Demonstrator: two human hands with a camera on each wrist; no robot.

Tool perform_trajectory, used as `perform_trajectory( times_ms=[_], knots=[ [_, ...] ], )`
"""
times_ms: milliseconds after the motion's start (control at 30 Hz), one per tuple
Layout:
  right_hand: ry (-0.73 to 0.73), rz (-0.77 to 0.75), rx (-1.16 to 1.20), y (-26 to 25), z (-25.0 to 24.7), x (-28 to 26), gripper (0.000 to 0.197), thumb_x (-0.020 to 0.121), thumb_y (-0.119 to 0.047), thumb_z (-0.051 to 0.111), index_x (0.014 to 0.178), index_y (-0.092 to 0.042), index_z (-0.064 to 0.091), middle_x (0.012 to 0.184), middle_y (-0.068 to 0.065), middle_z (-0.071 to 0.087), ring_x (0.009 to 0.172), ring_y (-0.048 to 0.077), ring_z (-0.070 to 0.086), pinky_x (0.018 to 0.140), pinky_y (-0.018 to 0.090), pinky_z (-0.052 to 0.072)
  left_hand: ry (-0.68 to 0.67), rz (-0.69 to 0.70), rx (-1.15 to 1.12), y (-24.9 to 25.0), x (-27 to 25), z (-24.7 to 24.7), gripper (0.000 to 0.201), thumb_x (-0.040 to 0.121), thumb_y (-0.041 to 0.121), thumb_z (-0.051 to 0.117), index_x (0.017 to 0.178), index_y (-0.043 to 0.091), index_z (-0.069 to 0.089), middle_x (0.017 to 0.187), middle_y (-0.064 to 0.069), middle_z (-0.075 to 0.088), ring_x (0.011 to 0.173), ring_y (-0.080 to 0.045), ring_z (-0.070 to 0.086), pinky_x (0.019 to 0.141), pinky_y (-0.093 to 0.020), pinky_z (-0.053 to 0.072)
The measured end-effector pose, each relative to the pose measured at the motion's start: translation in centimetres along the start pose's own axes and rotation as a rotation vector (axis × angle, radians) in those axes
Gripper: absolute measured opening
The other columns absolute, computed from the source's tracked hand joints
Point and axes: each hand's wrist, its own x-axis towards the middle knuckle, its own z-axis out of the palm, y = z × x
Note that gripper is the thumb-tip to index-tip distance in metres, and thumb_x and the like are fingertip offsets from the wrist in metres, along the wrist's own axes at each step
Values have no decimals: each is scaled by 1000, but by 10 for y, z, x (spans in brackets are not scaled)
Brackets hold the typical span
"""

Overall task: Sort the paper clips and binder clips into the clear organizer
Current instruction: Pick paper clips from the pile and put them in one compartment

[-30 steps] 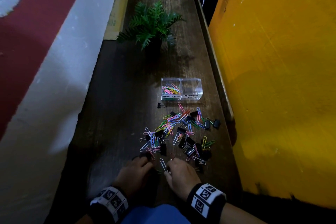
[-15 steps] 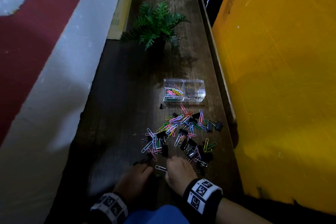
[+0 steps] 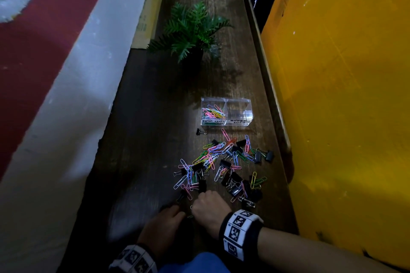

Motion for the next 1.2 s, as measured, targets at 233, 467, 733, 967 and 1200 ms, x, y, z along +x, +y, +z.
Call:
perform_trajectory(
  times_ms=[233,467,733,967,1200],
  knots=[
    [63,90,249,28,-13,-6,22,90,-16,49,101,0,60,104,18,60,88,28,55,75,36,42,-73,11,106,8,3,-3,12,62,35,45,71,29,51,61,9,54,46,-6,56,34,-20,42],
    [387,263,374,110,-84,17,13,84,-24,53,77,-12,54,80,8,58,72,26,56,59,29,38,-224,-27,112,14,13,-11,35,50,45,62,75,30,44,60,10,53,45,-5,54,33,-18,38],
    [489,281,332,184,-133,67,9,84,-23,61,78,-19,66,79,-1,64,71,17,60,60,26,46,-324,-53,-42,11,18,-21,45,81,45,24,114,24,47,115,-2,51,108,-19,51,84,-30,43],
    [387,254,139,203,-117,86,12,86,-24,61,96,-22,67,98,3,66,92,23,60,81,33,47,-153,-71,-369,6,52,-41,27,77,37,40,100,31,52,100,4,59,91,-20,61,74,-33,51],
    [638,269,426,202,-80,45,20,86,-17,60,105,-19,65,112,0,60,109,18,51,100,42,38,150,-44,-191,-6,173,-119,13,80,23,46,84,23,59,86,1,58,78,-26,59,63,-35,49]
  ],
)
